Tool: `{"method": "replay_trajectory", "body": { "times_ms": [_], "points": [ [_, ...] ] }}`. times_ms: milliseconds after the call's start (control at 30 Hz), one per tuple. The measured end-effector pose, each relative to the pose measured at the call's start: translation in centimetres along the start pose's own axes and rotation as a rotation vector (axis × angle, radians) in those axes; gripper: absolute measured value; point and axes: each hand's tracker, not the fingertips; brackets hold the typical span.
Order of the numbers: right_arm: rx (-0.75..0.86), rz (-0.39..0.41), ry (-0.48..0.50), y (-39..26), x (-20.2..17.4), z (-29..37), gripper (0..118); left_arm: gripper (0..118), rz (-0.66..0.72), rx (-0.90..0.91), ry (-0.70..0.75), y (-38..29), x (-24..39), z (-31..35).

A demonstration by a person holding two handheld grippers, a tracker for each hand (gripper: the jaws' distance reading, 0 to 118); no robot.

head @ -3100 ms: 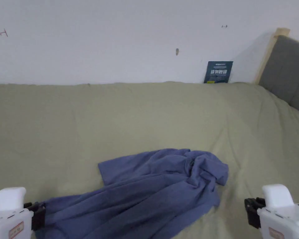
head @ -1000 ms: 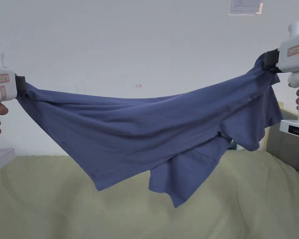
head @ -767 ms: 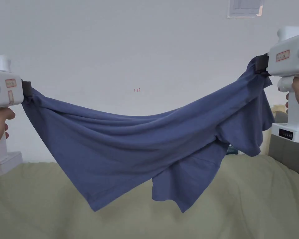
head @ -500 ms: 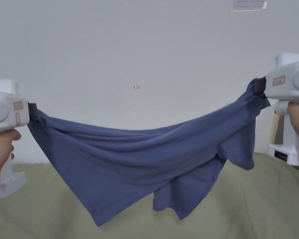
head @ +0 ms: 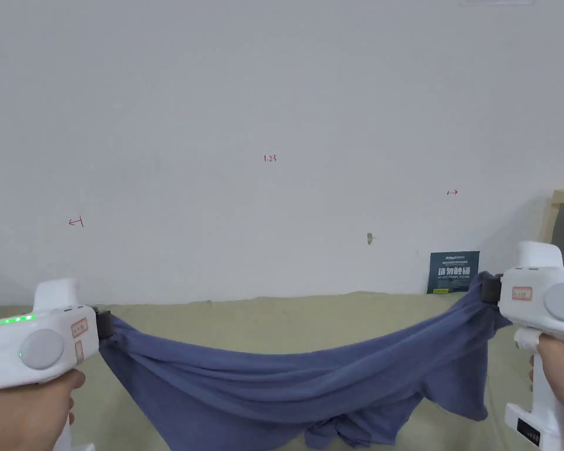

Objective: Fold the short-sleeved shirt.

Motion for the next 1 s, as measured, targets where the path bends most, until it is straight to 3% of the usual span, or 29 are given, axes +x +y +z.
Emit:
{"method": "replay_trajectory", "body": {
  "times_ms": [367,633,867,933,967,1000],
  "points": [
    [-0.071,-0.008,0.046,-7.3,3.5,15.6,6,0,-0.001,-0.049,-0.062,-7.6,-2.8,16.2],
    [-0.25,-0.024,0.038,-23.3,7.2,23.8,6,0,0.004,-0.211,-0.038,-20.6,-6.3,25.6],
    [-0.308,-0.103,-0.031,-34.1,10.0,25.7,7,0,0.008,-0.367,0.015,-29.2,-8.0,27.1],
    [-0.29,-0.116,-0.045,-35.0,10.4,25.5,20,2,0.02,-0.364,0.035,-30.1,-8.2,27.0],
    [-0.269,-0.119,-0.047,-35.1,10.5,25.6,38,7,0.052,-0.325,0.025,-30.3,-8.5,27.2],
    [-0.247,-0.122,-0.048,-35.0,10.6,25.7,72,26,0.076,-0.281,-0.009,-30.5,-9.2,26.9]
  ]
}}
